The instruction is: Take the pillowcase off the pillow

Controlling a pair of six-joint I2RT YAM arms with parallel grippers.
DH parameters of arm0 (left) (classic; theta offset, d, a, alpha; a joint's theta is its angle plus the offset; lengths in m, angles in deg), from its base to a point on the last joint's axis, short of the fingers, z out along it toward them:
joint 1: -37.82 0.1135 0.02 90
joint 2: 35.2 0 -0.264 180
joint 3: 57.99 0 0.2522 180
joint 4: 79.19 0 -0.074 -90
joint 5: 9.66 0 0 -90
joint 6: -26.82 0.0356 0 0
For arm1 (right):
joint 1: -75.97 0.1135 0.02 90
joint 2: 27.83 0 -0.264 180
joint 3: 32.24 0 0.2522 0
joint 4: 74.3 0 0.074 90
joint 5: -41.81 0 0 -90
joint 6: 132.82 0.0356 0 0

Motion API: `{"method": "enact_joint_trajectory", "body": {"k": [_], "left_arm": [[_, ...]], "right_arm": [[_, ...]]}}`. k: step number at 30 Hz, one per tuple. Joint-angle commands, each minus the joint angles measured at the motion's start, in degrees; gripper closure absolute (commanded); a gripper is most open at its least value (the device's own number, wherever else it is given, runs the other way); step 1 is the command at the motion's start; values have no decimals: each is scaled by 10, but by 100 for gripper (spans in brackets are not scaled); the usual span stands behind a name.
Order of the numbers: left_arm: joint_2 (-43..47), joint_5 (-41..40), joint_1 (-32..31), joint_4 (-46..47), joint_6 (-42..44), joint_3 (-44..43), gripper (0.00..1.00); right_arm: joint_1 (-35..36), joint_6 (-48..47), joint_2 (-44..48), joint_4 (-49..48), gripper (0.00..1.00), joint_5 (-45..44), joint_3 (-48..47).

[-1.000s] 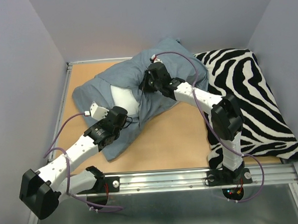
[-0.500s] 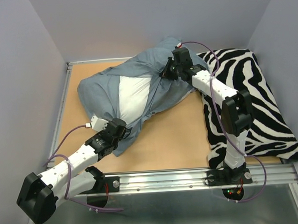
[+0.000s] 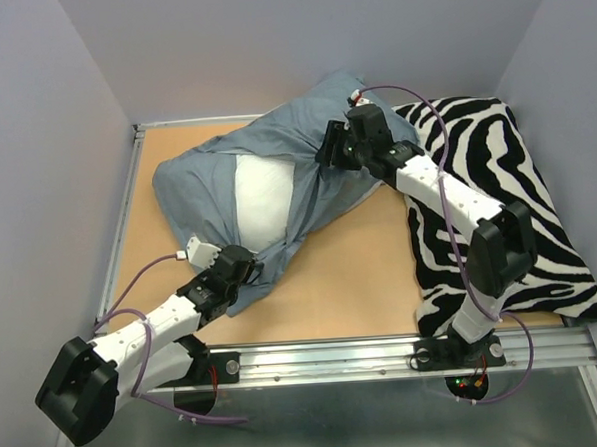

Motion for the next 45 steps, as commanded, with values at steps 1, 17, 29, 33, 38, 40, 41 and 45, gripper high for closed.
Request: {"method": "enact_joint_trajectory", "body": {"k": [1,17,29,33,38,40,41,45], "left_arm": [[25,6,0,36,48,28,100],[46,1,0,56,77,27,100],[74,8,1,44,76,34,100],[82,12,0,36,74,40,100],[97,16,0,35,71,47,100],[98,20,0,35,72,47,100],[99,23,0,35,74,48,100],[103,31,0,34,83,46,100]], "right_arm": [[26,-36,71,-4,36,-19,30],[255,-80,-23,-1,20,-107,14],[256,-52,-102,-82,5,-122,27],[257,-32,-66,-116,4,-130,49],[256,-4,-81,-138,2,-154,40],[255,9,-84,-145,2,-154,39],[256,10,-88,-149,2,-157,33],[254,-2,-132,-149,12,-174,-9]]}}
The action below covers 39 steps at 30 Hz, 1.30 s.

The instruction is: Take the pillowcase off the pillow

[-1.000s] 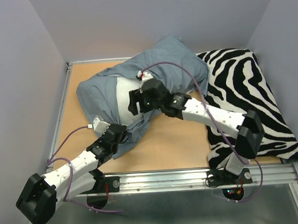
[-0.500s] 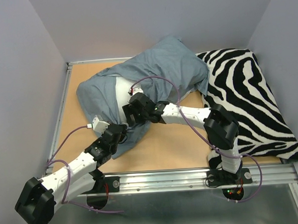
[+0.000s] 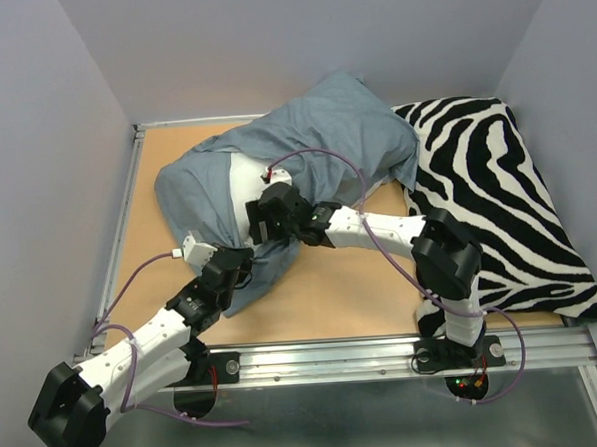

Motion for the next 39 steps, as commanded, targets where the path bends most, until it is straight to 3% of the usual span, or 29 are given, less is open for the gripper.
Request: {"method": "enact_joint_trajectory", "body": {"k": [1,5,6,14,22,30,39], "left_arm": [[10,18,-2,-15,17,12,100],[17,21,-2,-16,28,7,100],[17,21,-2,-14,33,1,100],[-5,24,-2,-19,39,-9,100],[-28,43,-4,-3,25,8,100],[-77,45,-7,12,23,14,100],[-175,48,-25,90,16,38,100]], "right_arm": [[-6,2,-33,-74,36,-55,-60],[-29,-12,-40,-42,93,-55,-126],[-34,-19,-40,-22,99,-60,-152],[-99,-39,35,20,100,-76,-221],[-180,-47,51,69,100,-54,-315],[-193,-64,32,107,99,-51,-429],[-199,-79,30,128,99,-49,-477]]}}
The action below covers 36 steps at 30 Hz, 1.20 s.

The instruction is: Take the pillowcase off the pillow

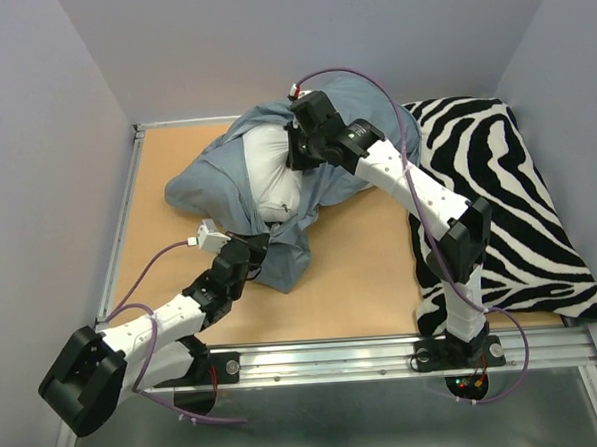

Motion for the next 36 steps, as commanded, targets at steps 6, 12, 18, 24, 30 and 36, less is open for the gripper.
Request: {"method": "enact_joint_trajectory", "body": {"k": [6,12,18,24,30,36], "left_arm": [[-97,18,-18,-70,46,30,100],[-101,11,-69,-35,130,-41,100],[-138,-8,-157,-21,177,-127,93],[-218,-6,-193,19,158,-148,79],[-271,3,-201,31,153,-169,77],[-204,-20,-195,13,160,-145,66]], "right_arm": [[-61,-12,67,-206,99,-102,-88],[-59,17,75,-206,99,-46,-65],[-43,20,69,-206,99,-30,-37],[-26,17,70,-206,100,-24,-38],[-22,11,91,-197,99,-24,-26],[-22,19,210,-189,99,-54,140]]}}
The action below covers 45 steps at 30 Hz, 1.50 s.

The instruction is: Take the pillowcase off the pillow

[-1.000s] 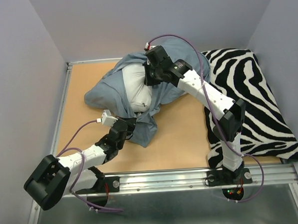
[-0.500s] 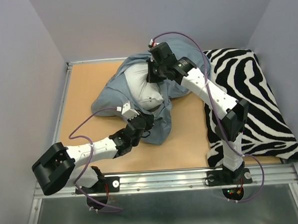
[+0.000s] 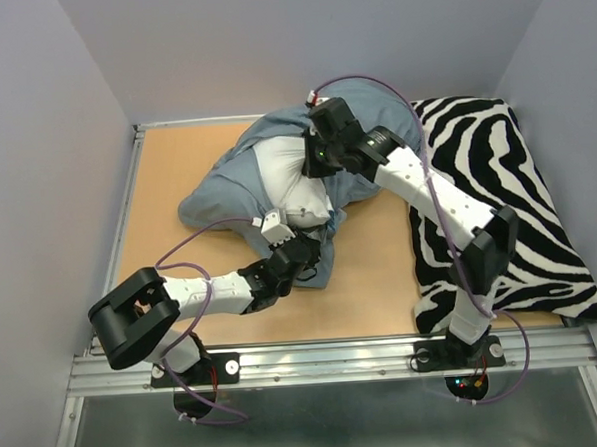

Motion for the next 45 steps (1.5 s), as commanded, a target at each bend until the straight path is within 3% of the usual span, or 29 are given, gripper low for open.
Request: {"method": "enact_joint_trajectory", "body": {"k": [1,6,17,21,23,25,28,31,33,37,41,45], "left_arm": [[55,48,-17,-39,23,16,63],[138,97,-37,-68,57,2,57],[374,126,-73,-224,47,-14,49],[426,11,-73,-337,-7,-47,48],[439,-70,-73,-421,-46,-74,42],[432,-115,-72,-446,-56,-95,41],[351,-221,-67,-531,-72,-166,39],[262,-243,-30,-613,-78,-253,32],[236,-224,8,-609,-18,-287,31],[225,-115,124,-489,110,-274,29],[199,-56,166,-493,141,-272,29],[215,-15,168,-404,195,-237,27]], "right_arm": [[-9,19,161,-188,99,-69,79],[-9,25,235,-208,100,-85,228],[-9,38,256,-249,99,-55,345],[-9,40,257,-264,99,-45,367],[-9,41,260,-271,100,-37,381],[-9,44,262,-276,100,-34,388],[-6,47,261,-282,99,-33,403],[-1,50,259,-286,100,-35,417],[4,50,257,-287,99,-41,424],[6,51,258,-290,99,-48,435],[6,49,256,-292,99,-52,435],[6,47,251,-292,99,-54,430]]}}
